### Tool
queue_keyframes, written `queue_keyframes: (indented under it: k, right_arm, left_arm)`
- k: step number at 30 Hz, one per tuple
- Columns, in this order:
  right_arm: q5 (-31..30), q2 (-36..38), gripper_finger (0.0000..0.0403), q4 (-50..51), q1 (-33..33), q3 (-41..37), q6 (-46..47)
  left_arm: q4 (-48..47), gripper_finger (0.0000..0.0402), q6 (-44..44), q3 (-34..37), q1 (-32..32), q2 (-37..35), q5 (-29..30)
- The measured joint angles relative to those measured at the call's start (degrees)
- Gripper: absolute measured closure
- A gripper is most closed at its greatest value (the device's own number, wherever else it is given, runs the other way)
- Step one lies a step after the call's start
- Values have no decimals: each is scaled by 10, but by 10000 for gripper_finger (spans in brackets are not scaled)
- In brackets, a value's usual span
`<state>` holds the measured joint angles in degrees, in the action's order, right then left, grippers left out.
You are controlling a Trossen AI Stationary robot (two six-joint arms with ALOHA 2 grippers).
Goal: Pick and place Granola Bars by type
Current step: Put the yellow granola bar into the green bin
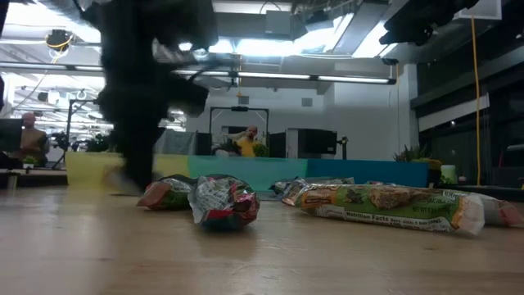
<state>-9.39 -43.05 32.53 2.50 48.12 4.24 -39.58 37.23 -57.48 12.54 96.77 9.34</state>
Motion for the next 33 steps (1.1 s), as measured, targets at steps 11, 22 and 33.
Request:
queue_keyframes:
  k: [11, 22, 33]
  right_arm:
    - [-1, 0, 173, 0, 0, 0, -3]
    - [-1, -4, 173, -1, 0, 0, -3]
    - [-1, -23, 173, -1, 0, 0, -13]
  left_arm:
    - [-179, 374, -72, -184, -46, -114, 112]
    - [-170, 374, -75, -243, -85, -200, 212]
    - [-87, 374, -170, -243, -185, -190, 108]
